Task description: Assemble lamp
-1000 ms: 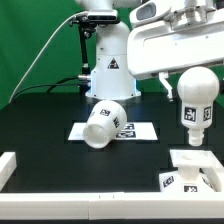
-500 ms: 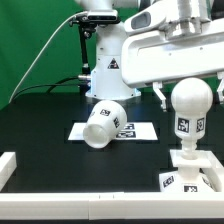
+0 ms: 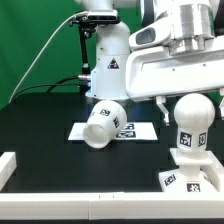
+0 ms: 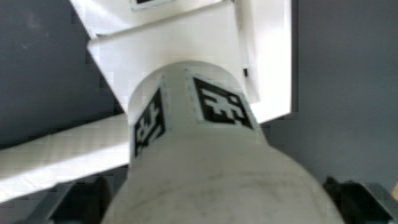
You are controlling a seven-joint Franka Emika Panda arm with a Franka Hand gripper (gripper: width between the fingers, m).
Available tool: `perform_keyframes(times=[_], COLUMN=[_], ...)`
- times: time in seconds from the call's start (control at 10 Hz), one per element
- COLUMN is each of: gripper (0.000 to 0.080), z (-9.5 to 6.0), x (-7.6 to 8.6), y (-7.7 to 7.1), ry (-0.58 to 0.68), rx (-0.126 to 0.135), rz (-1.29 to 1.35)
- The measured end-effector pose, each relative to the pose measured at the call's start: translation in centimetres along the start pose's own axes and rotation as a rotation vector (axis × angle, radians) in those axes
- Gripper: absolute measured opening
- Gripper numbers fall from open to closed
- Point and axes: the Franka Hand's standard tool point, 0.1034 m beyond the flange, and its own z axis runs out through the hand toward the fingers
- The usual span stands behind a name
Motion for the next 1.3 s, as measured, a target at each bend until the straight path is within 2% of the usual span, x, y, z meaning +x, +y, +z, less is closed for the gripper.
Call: perform_keyframes(times=[0.3,0.4,0.5,0.6,0.7,0.9,1.1,1.3], gripper=[0.0576,0.0622,0.0622,0.0689,0.0689,0.0699,0.0699,0.0699], z=[0.1,0.1,0.1,0.1,0.2,-0.7,-0.7,-0.6], x=[0.2,0.2,0.2,0.2,0.1,1.5,1.7,1.2], y=[0.0,0.0,0.0,0.0,0.2,0.4,0.5,0.2], ry=[0.031,0.031,0.031,0.030,-0.003,-0.081,-0.240,-0.382], rx=[0.005,0.005,0.005,0.005,-0.003,-0.016,-0.029,-0.040], rz=[-0.012,-0.014,-0.017,-0.022,-0.050,-0.170,-0.203,-0.180])
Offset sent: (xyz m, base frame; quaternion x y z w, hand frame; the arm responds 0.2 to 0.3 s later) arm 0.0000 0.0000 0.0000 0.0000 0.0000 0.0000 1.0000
